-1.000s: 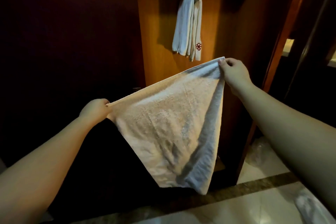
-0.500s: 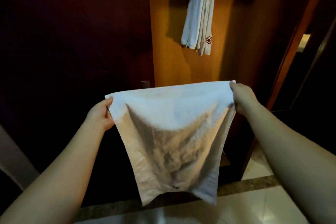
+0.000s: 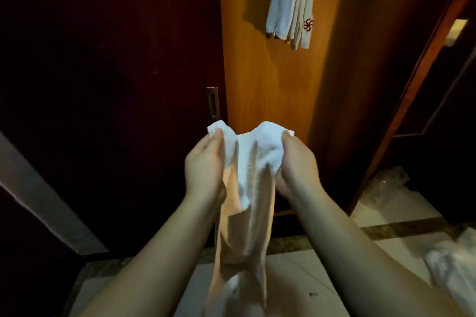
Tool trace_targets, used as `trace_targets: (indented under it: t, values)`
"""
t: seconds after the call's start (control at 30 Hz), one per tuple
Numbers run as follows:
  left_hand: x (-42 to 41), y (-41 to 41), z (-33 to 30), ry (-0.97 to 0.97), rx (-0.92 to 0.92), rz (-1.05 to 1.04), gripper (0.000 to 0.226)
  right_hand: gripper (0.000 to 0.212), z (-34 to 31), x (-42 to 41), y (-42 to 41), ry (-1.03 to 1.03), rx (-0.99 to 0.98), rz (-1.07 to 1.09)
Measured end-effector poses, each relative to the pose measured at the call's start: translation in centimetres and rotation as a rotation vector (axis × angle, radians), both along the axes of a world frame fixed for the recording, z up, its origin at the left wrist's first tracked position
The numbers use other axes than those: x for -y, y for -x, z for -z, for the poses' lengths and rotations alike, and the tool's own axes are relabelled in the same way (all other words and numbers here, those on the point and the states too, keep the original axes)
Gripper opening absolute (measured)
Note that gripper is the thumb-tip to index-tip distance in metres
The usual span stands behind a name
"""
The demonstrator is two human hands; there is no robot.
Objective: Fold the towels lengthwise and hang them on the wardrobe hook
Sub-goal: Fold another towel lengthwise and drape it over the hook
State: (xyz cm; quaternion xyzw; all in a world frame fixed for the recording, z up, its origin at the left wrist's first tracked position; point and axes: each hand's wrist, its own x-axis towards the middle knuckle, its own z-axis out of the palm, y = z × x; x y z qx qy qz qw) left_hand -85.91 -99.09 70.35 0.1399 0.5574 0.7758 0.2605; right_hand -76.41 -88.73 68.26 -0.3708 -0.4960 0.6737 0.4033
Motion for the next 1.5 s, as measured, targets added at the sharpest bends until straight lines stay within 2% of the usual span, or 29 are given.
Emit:
trace_targets:
  t: [0.07, 0.23, 0.53, 0.7, 0.8, 0.93, 1.03, 1.1, 1.17, 1.27, 1.33, 1.4, 1.47, 1.5]
  values:
    - [0.6, -2.1, 0.0, -0.013, -0.046, 0.043, 0.022, 0.025, -0.6, 2.5, 0.0, -0.144, 0.028, -0.019]
    - [1.3, -3.9, 0.0, -0.035, -0.202, 0.121, 0.020, 0.022, -1.6, 5.4, -0.3, -0.461, 0.069, -0.050]
    - [2.2, -5.0, -1.1, -0.003, -0.352, 0.153, 0.026, 0.027, -2.3, 5.8, -1.3, -0.489, 0.004, -0.122]
    - [2.4, -5.7, -1.7, 0.006, -0.207, 0.294, 0.034, 0.046, -2.2, 5.2, -1.9, -0.485, 0.017, -0.264]
    - [2.6, -5.5, -2.1, 0.058, -0.278, 0.334, 0.038, 0.061, -2.4, 5.0, -2.4, -0.626, 0.109, -0.291]
    - [2.5, -4.9, -2.3, 0.164, -0.393, 0.340, 0.042, 0.053, -2.4, 4.2, -2.6, -0.834, 0.179, -0.209]
    - [3.0, -4.9, -2.8, 0.202, -0.469, 0.356, 0.040, 0.045, -3.0, 3.6, -2.8, -0.874, 0.188, -0.182]
    - [3.3, -4.6, -3.0, 0.134, -0.573, 0.310, 0.033, 0.037, -3.4, 3.1, -2.9, -0.848, 0.170, -0.172]
    - [3.4, -3.4, -2.5, 0.112, -0.839, 0.167, 0.027, 0.030, -3.7, 2.6, -3.0, -0.820, 0.145, -0.158]
    - [3.1, -0.4, -1.0, 0.253, -1.210, 0.022, 0.029, 0.023, -4.6, 1.8, -3.2, -0.790, 0.120, -0.176]
    - [3.0, 1.8, -0.1, 0.347, -1.292, 0.041, 0.040, 0.023, -5.1, 1.1, -3.3, -0.775, 0.099, -0.158]
    - [3.0, 3.8, 0.2, 0.469, -1.297, 0.090, 0.045, 0.023, -5.5, 0.4, -3.7, -0.757, 0.089, -0.125]
    - [3.5, 5.6, 0.0, 0.647, -1.285, 0.240, 0.037, 0.023, -5.8, -0.2, -4.1, -0.731, 0.082, -0.102]
    - [3.7, 6.3, -0.2, 0.727, -1.353, 0.343, 0.028, 0.023, -6.1, -0.4, -4.3, -0.710, 0.066, -0.105]
